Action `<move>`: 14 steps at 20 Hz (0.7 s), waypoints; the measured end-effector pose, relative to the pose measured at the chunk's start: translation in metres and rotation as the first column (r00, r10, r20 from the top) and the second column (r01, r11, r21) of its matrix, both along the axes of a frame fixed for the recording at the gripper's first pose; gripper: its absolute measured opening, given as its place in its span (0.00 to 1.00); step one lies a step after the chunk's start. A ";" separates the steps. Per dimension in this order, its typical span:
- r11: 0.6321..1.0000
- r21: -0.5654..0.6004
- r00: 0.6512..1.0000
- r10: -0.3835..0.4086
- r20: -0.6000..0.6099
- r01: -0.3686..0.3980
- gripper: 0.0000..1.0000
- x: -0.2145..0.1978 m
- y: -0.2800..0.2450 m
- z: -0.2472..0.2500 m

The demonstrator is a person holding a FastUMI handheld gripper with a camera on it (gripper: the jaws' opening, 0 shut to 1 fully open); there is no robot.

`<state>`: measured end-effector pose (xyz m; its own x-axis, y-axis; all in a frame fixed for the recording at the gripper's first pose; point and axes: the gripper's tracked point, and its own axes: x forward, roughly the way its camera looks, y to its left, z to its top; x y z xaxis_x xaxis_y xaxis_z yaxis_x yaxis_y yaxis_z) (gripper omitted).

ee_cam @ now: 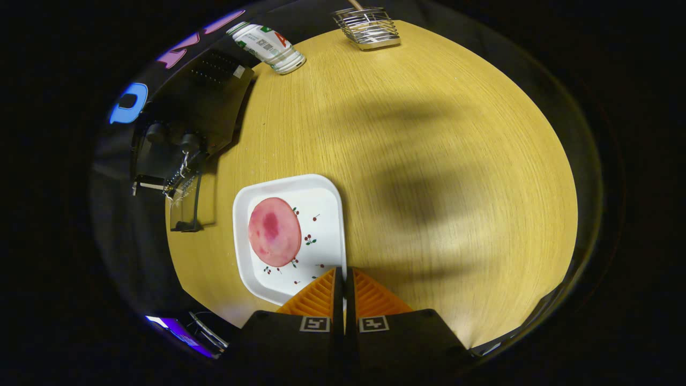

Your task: Open the toaster oven, put the food inside, and close the toaster oven door.

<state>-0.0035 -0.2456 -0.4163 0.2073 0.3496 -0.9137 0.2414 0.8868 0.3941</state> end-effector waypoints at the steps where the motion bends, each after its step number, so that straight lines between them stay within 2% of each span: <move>1: 0.999 0.030 0.999 -0.040 0.002 0.040 0.05 -0.003 0.004 0.000; 4: 0.981 0.117 0.988 -0.153 -0.003 0.152 0.05 -0.019 0.013 0.009; 9: 0.953 0.163 0.965 -0.261 0.018 0.255 0.05 -0.039 0.028 0.025; 14: 0.900 0.224 0.916 -0.395 0.061 0.373 0.05 -0.069 0.046 0.052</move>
<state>-0.0725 -0.2000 -0.3640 0.4518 0.3993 -0.7978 0.4957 0.6311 0.5966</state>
